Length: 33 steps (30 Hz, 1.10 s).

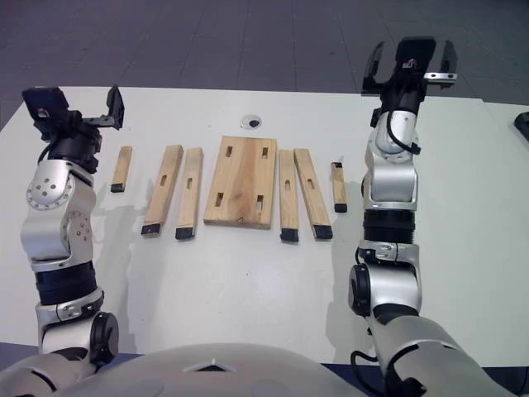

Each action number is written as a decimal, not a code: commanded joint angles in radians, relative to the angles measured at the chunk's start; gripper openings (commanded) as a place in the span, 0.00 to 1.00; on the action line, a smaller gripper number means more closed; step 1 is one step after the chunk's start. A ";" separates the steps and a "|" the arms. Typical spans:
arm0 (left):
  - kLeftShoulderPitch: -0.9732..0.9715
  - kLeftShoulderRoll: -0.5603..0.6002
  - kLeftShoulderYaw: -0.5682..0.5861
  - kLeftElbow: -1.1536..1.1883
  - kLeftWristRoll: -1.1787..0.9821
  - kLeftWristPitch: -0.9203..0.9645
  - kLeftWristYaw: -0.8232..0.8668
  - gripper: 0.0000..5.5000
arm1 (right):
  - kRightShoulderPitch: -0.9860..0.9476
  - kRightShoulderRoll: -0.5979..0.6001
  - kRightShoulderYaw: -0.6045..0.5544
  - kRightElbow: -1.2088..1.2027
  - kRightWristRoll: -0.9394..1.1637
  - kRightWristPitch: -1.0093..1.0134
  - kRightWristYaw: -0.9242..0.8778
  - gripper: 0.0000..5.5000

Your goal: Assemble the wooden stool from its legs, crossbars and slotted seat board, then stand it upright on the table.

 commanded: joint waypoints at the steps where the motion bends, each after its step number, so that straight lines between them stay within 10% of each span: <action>1: -0.020 -0.006 -0.012 0.010 0.014 -0.002 0.007 0.98 | 0.034 -0.004 -0.017 -0.031 0.029 0.080 0.031 0.98; 11: -0.015 -0.013 -0.001 0.001 0.026 0.036 0.053 0.98 | 0.208 0.017 -0.033 -0.288 0.188 0.591 0.201 0.98; 24: -0.057 -0.039 0.007 0.039 0.029 0.090 0.109 0.98 | 0.282 0.077 -0.014 -0.132 0.231 0.663 0.234 0.98; 33: -0.070 -0.035 0.001 0.023 0.048 0.170 0.144 0.98 | 0.266 0.049 -0.008 -0.088 0.227 0.744 0.246 0.73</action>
